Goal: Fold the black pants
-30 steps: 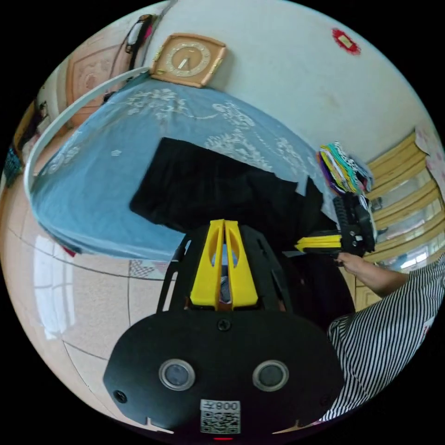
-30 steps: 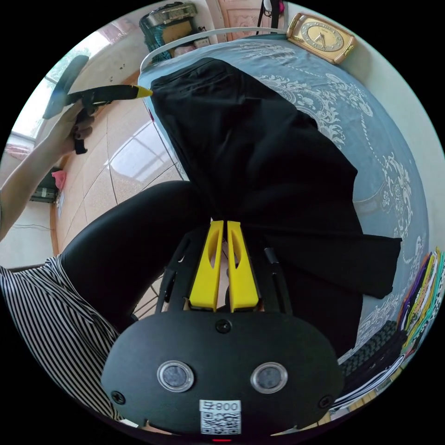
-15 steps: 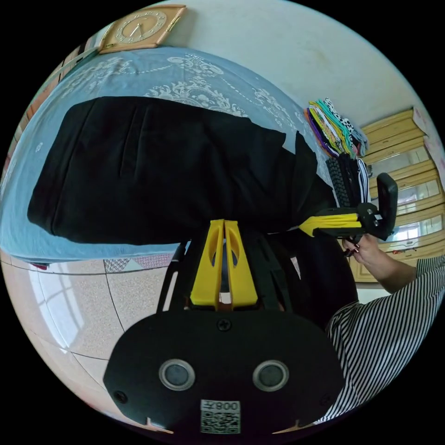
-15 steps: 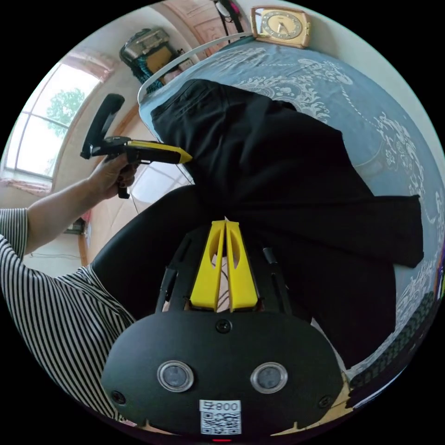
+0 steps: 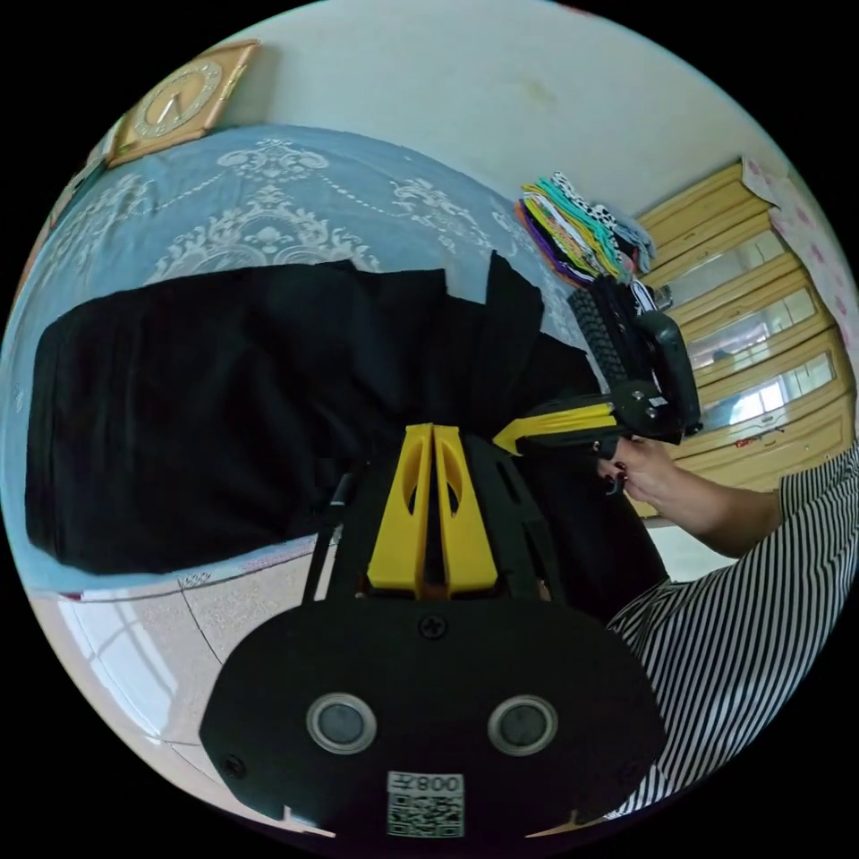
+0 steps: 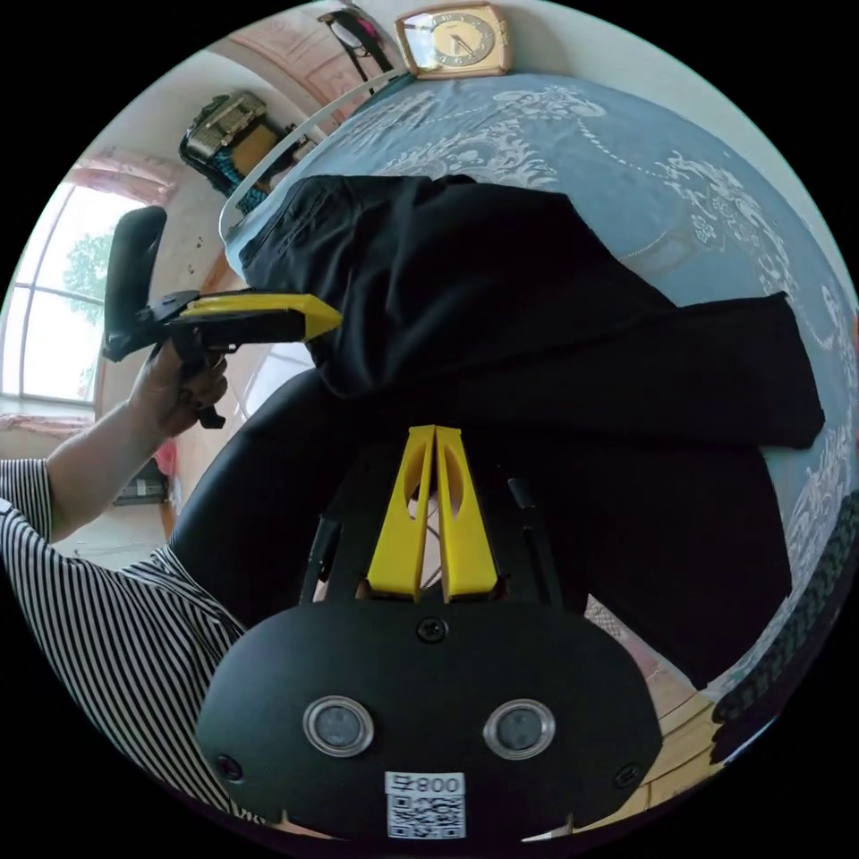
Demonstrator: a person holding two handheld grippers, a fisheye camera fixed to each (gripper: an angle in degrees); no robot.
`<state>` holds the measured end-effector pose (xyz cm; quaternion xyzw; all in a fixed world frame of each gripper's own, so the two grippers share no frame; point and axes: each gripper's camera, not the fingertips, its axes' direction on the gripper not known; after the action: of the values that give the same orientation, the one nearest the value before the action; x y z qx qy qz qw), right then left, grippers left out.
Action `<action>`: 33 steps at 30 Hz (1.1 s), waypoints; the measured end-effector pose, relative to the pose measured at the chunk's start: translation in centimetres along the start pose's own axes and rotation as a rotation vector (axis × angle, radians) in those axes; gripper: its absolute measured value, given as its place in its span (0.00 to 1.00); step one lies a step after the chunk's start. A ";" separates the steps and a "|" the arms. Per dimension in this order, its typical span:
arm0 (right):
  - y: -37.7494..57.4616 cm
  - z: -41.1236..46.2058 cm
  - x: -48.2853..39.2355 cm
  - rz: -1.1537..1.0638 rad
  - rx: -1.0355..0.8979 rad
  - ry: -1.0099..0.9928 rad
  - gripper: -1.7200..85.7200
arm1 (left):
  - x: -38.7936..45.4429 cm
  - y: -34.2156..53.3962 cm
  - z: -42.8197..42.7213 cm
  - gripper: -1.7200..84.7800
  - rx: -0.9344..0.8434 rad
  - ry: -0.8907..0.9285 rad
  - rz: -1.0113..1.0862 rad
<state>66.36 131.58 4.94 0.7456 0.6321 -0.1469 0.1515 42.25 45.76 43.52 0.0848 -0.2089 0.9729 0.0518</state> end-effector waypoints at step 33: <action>2.8 26.3 22.2 0.558 0.070 0.275 0.05 | 9.6 -9.3 34.8 0.03 -0.175 0.002 0.237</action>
<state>71.87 140.28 -28.03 0.9079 0.4123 -0.0190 0.0733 39.11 40.41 80.29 0.0536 -0.3014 0.9503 -0.0559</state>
